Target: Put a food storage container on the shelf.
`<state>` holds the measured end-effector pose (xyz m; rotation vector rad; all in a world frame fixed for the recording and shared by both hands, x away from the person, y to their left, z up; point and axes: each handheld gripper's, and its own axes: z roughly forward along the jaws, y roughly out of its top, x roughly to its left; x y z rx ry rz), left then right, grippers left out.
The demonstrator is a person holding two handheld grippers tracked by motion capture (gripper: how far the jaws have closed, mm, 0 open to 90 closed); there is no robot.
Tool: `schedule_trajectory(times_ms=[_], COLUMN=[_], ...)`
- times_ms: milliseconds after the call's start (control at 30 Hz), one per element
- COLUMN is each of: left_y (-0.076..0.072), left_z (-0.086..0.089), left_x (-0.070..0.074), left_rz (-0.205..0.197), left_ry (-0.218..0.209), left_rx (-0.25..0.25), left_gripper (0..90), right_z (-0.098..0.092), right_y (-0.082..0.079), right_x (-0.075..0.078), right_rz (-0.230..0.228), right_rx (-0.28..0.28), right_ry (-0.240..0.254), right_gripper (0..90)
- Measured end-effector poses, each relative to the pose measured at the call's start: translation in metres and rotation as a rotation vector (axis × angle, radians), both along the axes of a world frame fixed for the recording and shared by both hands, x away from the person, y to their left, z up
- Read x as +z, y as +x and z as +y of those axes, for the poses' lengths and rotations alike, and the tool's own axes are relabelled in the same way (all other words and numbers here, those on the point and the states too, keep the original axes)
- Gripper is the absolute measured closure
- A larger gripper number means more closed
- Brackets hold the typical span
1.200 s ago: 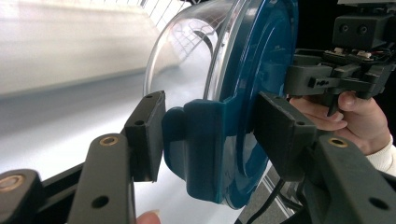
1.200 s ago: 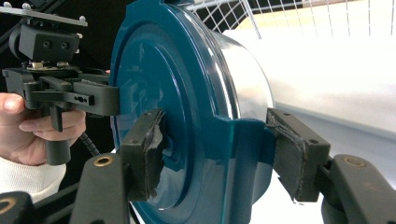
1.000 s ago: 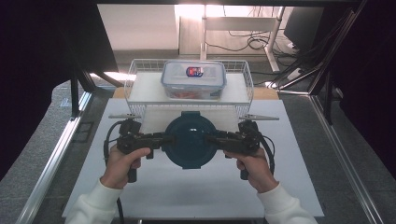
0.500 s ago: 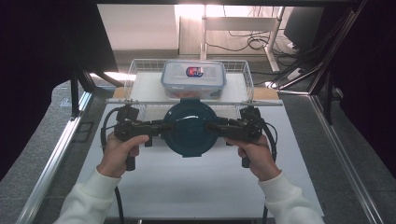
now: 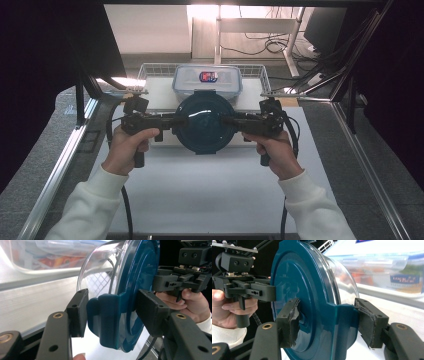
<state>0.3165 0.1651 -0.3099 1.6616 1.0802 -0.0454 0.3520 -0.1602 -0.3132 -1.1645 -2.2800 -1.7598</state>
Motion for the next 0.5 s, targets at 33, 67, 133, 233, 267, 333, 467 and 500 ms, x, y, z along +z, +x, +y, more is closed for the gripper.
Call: schedule_trajectory(times_ms=[33,67,133,233,267,333,467,500], left_y=[0.001,0.002,0.006,0.012,0.014,0.018,0.027,0.028], left_z=[0.0,0.0,0.0,0.0,0.0,0.0,-0.002,-0.003], left_x=[0.002,0.004,0.01,0.019,0.021,0.027,0.037,0.04], left_rz=[-0.001,-0.003,-0.005,-0.01,-0.011,-0.014,-0.023,-0.025], left_ry=[0.001,0.002,0.002,0.003,0.001,0.003,0.007,0.007], left_rx=[0.002,0.002,0.001,-0.001,-0.001,-0.006,-0.007,-0.006], left_gripper=[44.5,44.5,44.5,44.5,44.5,44.5,44.5,44.5], right_z=[0.0,0.0,0.0,0.0,0.0,0.0,-0.002,-0.002], right_y=[0.001,0.003,0.006,0.012,0.014,0.017,0.024,0.024], right_x=[0.002,0.004,0.009,0.019,0.023,0.028,0.037,0.037], right_rz=[-0.001,-0.002,-0.008,-0.013,-0.013,-0.02,-0.02,-0.02], right_rx=[0.002,0.002,0.0,-0.002,-0.005,-0.007,-0.014,-0.014], right_ry=[0.001,0.003,0.003,0.007,0.008,0.009,0.013,0.013], right_gripper=[38.7,38.7,38.7,38.7,38.7,38.7,38.7,38.7])
